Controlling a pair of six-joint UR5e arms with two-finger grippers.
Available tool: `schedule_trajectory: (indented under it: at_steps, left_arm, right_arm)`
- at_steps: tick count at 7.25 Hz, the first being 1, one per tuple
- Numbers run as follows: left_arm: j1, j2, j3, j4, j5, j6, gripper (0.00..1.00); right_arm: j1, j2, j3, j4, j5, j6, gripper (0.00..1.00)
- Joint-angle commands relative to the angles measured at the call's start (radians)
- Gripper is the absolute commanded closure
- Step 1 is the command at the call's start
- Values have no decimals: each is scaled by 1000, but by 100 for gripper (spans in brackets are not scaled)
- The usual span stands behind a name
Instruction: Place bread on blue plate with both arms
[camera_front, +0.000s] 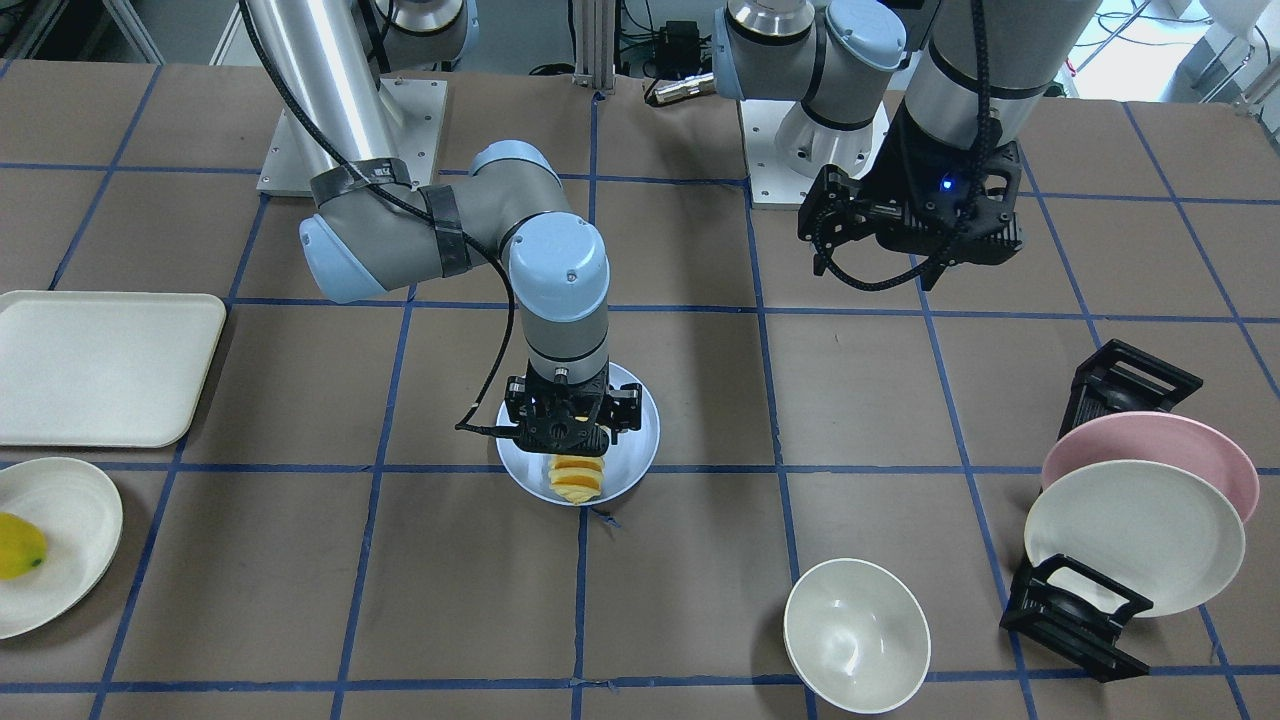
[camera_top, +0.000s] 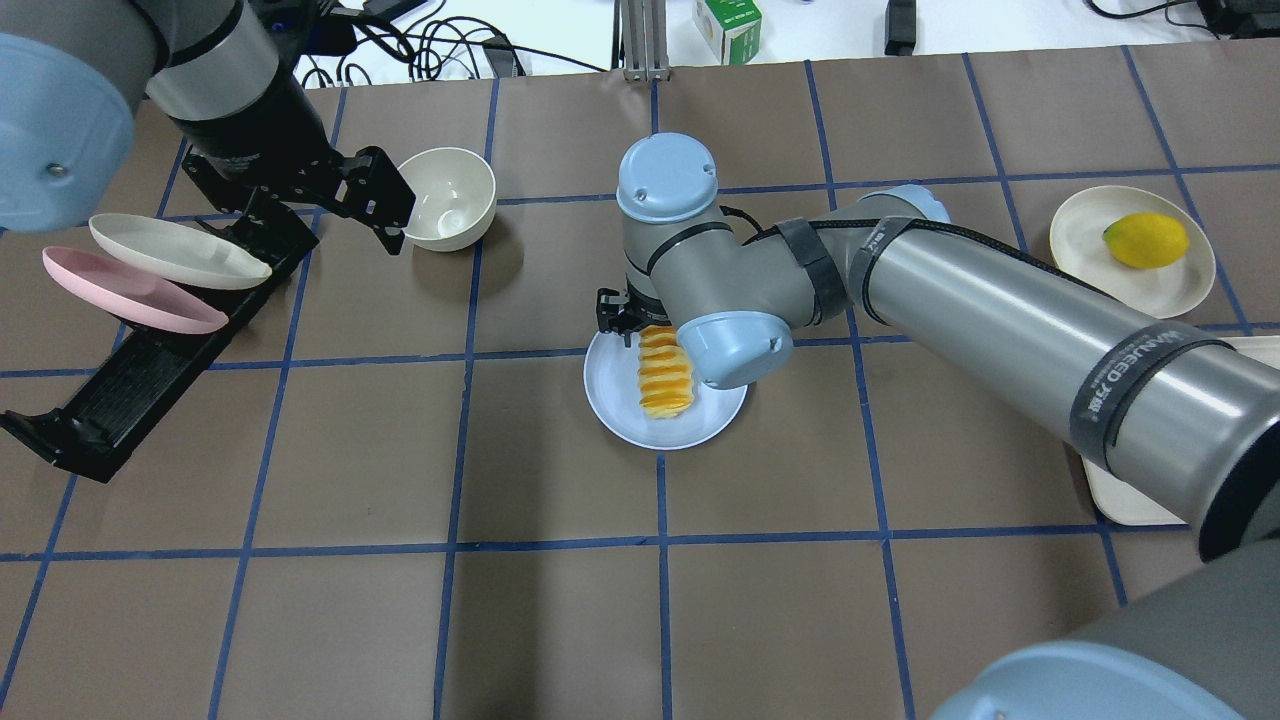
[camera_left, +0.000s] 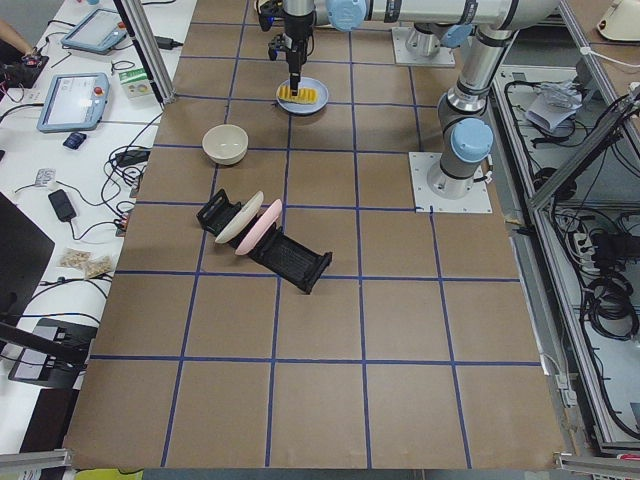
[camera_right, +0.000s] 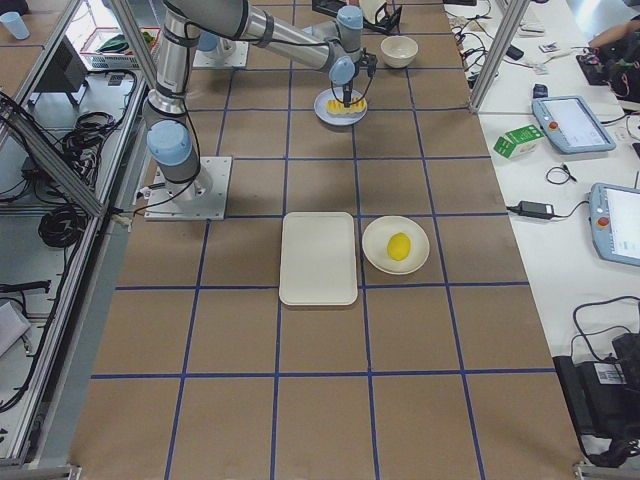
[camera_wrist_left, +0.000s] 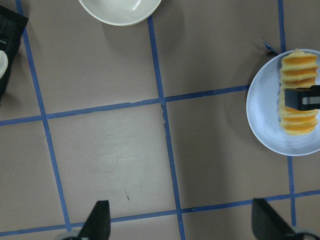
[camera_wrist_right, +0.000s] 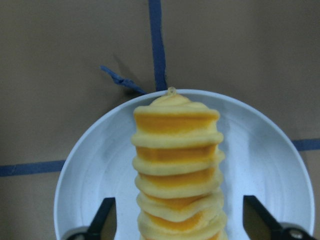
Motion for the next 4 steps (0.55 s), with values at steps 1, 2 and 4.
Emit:
schedule_trajectory:
  at_steps: [1, 2, 4]
  left_arm:
    - [9, -1, -1, 0, -11, -90, 0]
    - [9, 5, 2, 0, -14, -95, 0]
    - [8, 3, 4, 1, -15, -115, 0]
  right_arm:
    - [-42, -111, -5, 120, -6, -16, 0]
    - [-97, -180, -3, 242, -15, -37, 0]
    - [-186, -335, -5, 347, -15, -126, 0]
